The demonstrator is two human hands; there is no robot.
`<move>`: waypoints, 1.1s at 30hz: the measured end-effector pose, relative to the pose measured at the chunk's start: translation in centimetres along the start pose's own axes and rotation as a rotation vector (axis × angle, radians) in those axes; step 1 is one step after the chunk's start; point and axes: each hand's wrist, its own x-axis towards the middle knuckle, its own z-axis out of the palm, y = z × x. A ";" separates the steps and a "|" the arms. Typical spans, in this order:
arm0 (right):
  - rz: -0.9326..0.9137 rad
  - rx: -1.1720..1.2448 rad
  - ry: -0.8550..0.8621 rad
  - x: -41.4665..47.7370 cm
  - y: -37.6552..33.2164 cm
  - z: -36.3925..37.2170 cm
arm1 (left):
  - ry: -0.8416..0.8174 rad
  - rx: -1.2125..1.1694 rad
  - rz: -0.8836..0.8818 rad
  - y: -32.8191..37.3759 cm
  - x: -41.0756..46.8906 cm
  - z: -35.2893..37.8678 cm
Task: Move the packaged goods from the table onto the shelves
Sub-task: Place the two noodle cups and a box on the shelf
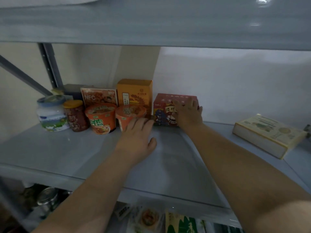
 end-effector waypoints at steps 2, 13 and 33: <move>-0.007 0.018 -0.008 0.7 -0.3 0.4 | -0.021 0.021 -0.012 -0.7 -0.5 -0.2; -0.096 0.057 -0.016 1.0 -1.0 0.7 | -0.036 0.036 -0.015 -2.4 -1.2 0.0; 0.052 -0.082 0.009 -14.0 16.2 -4.7 | -0.029 0.008 0.391 15.1 5.2 3.7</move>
